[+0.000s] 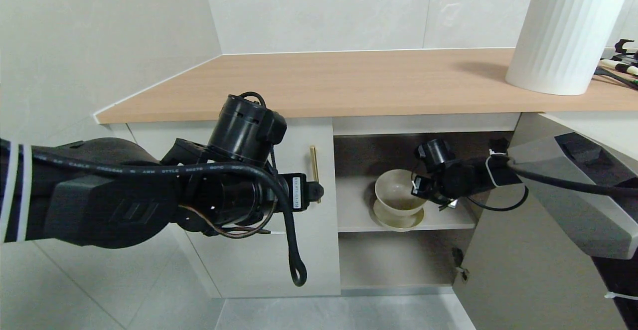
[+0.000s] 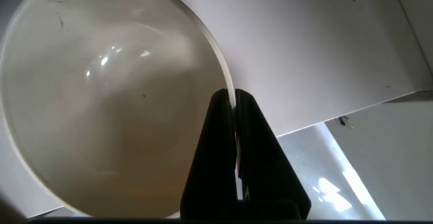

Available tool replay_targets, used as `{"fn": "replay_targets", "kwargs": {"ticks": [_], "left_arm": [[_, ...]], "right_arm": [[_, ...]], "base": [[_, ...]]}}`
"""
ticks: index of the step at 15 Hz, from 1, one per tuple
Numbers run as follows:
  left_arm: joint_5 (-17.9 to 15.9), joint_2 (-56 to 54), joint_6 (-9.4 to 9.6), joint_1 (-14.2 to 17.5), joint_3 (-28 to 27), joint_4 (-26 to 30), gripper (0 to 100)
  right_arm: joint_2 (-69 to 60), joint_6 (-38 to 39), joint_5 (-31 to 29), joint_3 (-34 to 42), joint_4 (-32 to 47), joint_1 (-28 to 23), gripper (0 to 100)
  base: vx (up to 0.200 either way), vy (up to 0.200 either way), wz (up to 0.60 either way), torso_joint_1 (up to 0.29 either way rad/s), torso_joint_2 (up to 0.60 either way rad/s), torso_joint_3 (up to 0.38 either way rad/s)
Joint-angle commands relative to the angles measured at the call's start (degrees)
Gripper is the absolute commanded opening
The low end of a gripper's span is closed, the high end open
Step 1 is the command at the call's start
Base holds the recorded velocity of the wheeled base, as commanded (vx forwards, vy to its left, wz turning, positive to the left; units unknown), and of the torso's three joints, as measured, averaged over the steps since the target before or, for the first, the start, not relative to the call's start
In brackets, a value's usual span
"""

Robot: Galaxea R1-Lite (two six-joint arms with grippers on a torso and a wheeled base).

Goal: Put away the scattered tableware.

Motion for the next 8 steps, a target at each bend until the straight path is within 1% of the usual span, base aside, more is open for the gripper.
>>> {"fn": "replay_targets", "kwargs": {"ticks": [1, 2, 8], "left_arm": [[0.04, 0.03, -0.01, 0.0, -0.01, -0.01, 100], [0.04, 0.03, -0.01, 0.0, -0.01, -0.01, 100], [0.12, 0.03, -0.01, 0.0, -0.01, -0.01, 100]], "right_arm": [[0.21, 0.01, 0.08, -0.19, 0.0, -0.08, 0], [0.21, 0.01, 0.17, -0.28, 0.0, -0.08, 100], [-1.46, 0.36, 0.35, 0.51, 0.52, 0.27, 100]], "base": [[0.0, 0.0, 0.0, 0.0, 0.0, 0.0], [0.0, 0.0, 0.0, 0.0, 0.0, 0.0], [0.0, 0.0, 0.0, 0.0, 0.0, 0.0]]}}
